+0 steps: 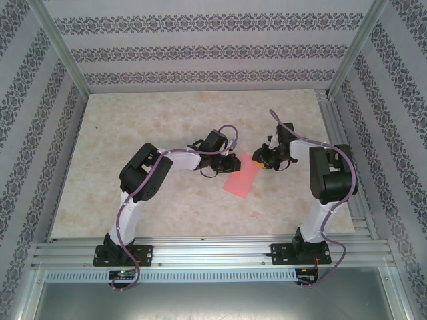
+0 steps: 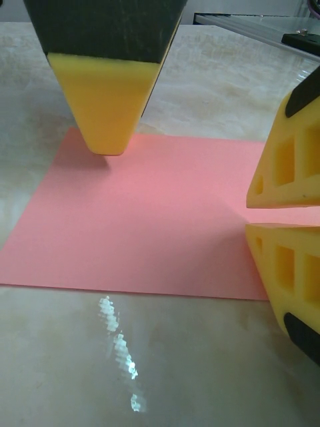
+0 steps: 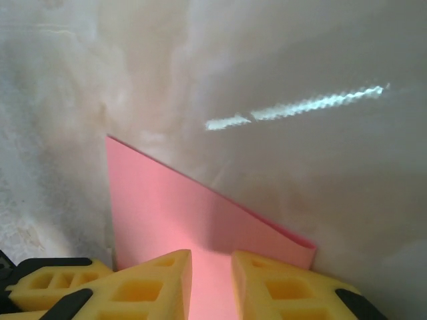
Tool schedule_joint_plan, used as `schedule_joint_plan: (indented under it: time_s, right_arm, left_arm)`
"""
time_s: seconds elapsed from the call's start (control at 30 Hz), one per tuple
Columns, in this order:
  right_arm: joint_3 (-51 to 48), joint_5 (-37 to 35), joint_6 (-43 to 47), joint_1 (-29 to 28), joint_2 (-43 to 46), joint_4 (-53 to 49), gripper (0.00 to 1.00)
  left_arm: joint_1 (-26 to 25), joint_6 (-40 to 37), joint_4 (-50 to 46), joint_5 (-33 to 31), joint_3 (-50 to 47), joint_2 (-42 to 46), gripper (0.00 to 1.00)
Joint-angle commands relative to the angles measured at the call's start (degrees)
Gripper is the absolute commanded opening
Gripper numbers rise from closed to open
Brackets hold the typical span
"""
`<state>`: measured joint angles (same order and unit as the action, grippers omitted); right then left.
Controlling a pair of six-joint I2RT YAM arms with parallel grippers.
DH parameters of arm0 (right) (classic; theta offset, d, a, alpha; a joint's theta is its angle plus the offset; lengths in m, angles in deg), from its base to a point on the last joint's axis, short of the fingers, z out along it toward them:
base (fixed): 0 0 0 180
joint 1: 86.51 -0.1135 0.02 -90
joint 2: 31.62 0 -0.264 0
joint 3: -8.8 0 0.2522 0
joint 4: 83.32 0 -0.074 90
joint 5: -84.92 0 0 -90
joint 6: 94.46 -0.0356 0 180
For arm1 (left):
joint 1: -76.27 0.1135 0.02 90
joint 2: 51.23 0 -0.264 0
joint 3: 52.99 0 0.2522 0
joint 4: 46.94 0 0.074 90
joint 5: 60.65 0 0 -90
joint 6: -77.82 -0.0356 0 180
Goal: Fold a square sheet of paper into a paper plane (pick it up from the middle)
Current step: Fold the square sheet of paper in half at the center of the table.
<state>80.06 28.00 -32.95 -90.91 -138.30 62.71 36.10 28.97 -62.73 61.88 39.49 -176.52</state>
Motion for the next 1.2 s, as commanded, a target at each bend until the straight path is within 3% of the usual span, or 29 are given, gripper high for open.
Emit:
schedule_joint_plan:
  time_s: [0.0, 0.13, 0.3, 0.9, 1.17]
  right_arm:
    - [-0.98, -2.5, 1.11, 0.45, -0.88, 0.84, 0.26]
    - [0.97, -0.22, 0.54, 0.54, 2.6, -0.55, 0.27]
    - [5.23, -2.25, 2.02, 0.84, 5.77, -5.27, 0.28]
    - [3.96, -4.29, 1.71, 0.74, -3.44, -2.36, 0.26]
    - [5.16, -6.01, -0.67, 0.98, 1.23, -4.3, 0.26]
  left_arm:
    - [-0.36, -1.23, -4.2, -0.54, -0.71, -2.37, 0.16]
    - [-0.37, -1.11, -4.03, -0.54, -0.93, -2.33, 0.16]
    - [-0.36, -1.05, -3.95, -0.54, -0.98, -2.15, 0.16]
    - [-0.38, -1.08, -3.93, -0.45, -1.19, -2.03, 0.16]
    - [-0.38, -1.07, -4.04, -0.47, -1.29, -1.8, 0.16]
